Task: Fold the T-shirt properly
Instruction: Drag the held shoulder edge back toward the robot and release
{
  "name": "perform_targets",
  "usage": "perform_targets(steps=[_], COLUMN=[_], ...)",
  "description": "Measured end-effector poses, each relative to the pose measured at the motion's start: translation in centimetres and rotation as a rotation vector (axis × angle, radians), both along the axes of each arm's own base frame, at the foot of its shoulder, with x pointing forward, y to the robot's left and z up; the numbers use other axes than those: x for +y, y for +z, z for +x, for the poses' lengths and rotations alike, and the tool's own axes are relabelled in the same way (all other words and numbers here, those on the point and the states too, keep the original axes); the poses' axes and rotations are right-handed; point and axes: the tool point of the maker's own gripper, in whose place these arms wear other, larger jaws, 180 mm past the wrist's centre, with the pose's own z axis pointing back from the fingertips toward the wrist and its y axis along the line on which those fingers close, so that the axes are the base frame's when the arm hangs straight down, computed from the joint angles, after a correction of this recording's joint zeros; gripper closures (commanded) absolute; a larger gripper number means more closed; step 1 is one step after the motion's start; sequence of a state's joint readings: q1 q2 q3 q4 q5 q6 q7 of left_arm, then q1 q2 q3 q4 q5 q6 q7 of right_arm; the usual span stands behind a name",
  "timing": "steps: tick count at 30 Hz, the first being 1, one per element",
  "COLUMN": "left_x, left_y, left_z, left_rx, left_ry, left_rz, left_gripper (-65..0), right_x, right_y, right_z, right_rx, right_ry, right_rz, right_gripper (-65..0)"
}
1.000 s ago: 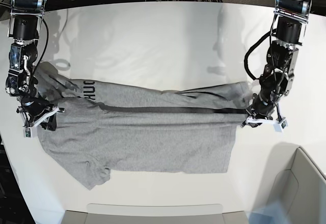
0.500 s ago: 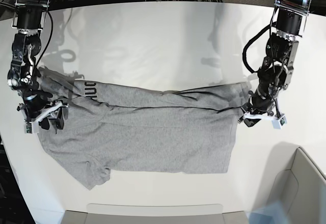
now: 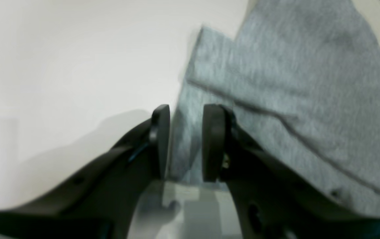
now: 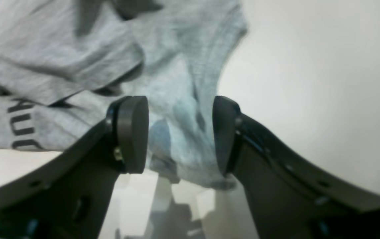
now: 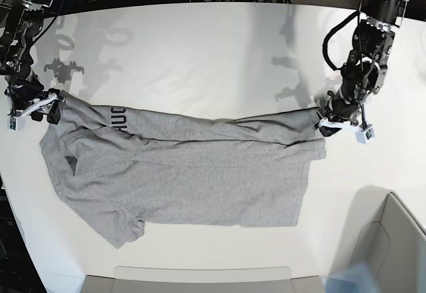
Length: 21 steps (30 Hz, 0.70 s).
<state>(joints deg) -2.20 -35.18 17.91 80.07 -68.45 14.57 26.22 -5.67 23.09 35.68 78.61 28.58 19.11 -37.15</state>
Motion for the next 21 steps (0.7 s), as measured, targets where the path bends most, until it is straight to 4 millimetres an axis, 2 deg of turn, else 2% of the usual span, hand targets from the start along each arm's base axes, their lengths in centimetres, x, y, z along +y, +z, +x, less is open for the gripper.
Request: perform_targets(steps=[4, 11, 14, 17, 19, 21], left_x=[-1.2, -0.2, -0.4, -0.9, -1.6, -2.3], left_y=[-1.0, -1.9, -1.9, -1.8, -1.6, -1.5], left_z=[-1.3, -1.3, -1.4, -1.2, -1.0, -1.0], left_rx=[0.087, 0.111, 0.112, 0.120, 0.125, 0.119], left_ry=[-0.046, -0.037, -0.044, -0.076, -0.117, -0.152], left_rz=[-0.037, -0.038, -0.039, -0.048, -0.065, -0.080], left_gripper=[-18.3, -18.3, -18.3, -17.8, -14.6, -6.7], right_x=[-1.8, -1.8, -2.1, -1.4, -0.3, 0.6], right_y=[-0.5, -1.8, -2.9, -4.1, -5.0, -5.4], right_z=[-0.6, -1.1, -1.6, -1.7, -1.5, -1.2], right_rx=[0.010, 0.041, 0.069, 0.123, 0.161, 0.165], right_ry=[-0.048, -0.057, -0.069, -0.035, 0.011, 0.039], right_rz=[0.011, 0.034, 0.046, 0.008, -0.024, -0.046], right_gripper=[-30.9, -30.9, -30.9, -30.4, -28.4, -24.1])
